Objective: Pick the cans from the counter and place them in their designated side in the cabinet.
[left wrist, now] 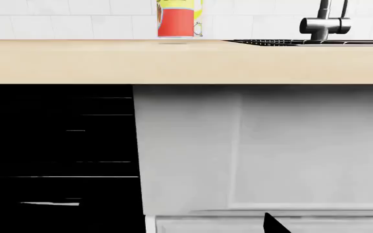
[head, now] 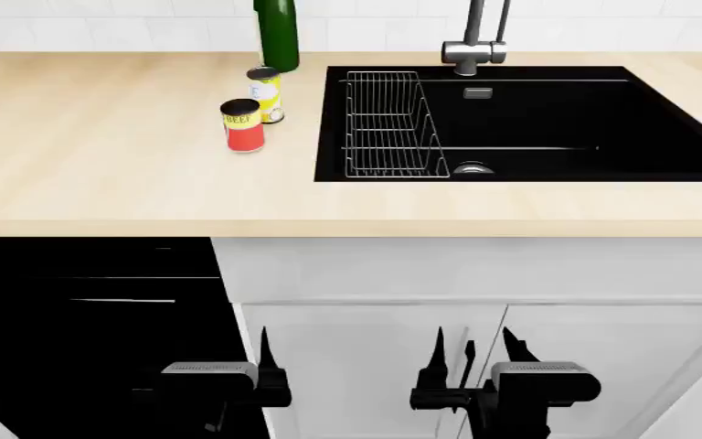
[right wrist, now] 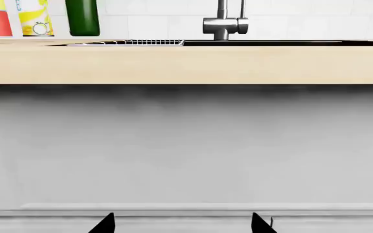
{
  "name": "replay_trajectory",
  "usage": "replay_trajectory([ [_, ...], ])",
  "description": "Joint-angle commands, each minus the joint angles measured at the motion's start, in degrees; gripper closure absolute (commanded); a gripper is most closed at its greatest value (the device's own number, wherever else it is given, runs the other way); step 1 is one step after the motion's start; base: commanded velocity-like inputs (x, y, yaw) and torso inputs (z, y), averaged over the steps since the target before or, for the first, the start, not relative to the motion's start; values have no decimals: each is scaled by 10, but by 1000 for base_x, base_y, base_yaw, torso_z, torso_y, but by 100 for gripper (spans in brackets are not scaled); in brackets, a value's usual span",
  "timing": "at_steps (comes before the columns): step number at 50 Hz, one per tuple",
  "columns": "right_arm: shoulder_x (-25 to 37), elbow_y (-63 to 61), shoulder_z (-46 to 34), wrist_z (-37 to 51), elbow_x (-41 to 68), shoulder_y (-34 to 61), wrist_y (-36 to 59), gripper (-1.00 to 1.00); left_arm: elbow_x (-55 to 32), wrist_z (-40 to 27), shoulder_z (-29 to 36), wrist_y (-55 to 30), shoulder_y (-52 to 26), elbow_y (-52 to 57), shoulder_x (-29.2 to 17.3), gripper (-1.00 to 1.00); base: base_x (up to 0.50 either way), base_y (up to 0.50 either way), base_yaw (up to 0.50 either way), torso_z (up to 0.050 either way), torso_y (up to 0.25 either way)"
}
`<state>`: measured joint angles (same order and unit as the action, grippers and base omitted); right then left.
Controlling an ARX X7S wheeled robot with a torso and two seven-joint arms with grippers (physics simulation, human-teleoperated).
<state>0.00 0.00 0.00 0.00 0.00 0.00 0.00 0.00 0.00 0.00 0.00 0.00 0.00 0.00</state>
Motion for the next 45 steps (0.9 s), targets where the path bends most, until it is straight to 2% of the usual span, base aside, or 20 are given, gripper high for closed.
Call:
replay_trajectory([
  [1, 8, -1, -12, 13, 8, -1, 0, -100, -8, -11, 10, -2, 1, 2, -9, -100, 0, 0, 0, 0, 0],
  [27, 39, -24, -51, 64, 40, -8, 20, -100, -59, -40, 35, -20, 7, 23, -41, -100, 0, 0, 0, 0, 0],
  [45, 49, -24, -63, 77, 58, -5, 27, -100, -67, -53, 47, -16, 4, 19, -54, -100, 0, 496, 0, 0, 0],
])
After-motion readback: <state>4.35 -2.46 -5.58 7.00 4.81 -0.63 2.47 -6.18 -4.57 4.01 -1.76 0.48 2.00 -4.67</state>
